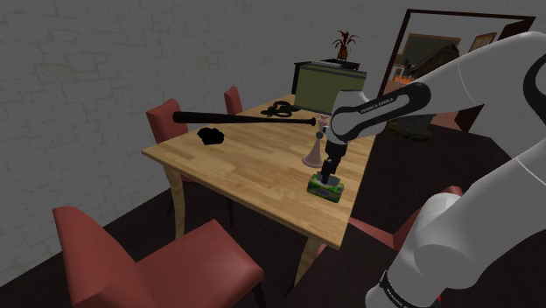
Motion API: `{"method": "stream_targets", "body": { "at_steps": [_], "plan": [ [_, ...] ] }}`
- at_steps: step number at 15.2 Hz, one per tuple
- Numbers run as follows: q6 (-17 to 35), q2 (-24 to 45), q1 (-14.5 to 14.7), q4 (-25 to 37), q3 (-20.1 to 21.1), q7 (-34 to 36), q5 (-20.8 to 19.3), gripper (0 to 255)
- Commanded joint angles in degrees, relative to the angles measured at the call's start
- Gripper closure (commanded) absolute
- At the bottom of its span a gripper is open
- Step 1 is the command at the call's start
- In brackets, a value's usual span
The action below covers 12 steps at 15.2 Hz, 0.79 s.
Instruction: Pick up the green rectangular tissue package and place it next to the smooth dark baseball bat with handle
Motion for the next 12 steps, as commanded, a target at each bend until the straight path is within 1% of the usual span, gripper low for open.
{"method": "stream_targets", "body": {
  "at_steps": [1,6,7,12],
  "plan": [
    [0.30,0.15,-0.01,-0.13,-0.09,-0.07,0.00,0],
    [0.29,0.14,-0.01,-0.12,-0.09,-0.07,0.00,0],
    [0.29,0.14,-0.01,-0.12,-0.09,-0.07,0.00,255],
    [0.29,0.14,-0.01,-0.12,-0.09,-0.07,0.00,255]
  ]
}}
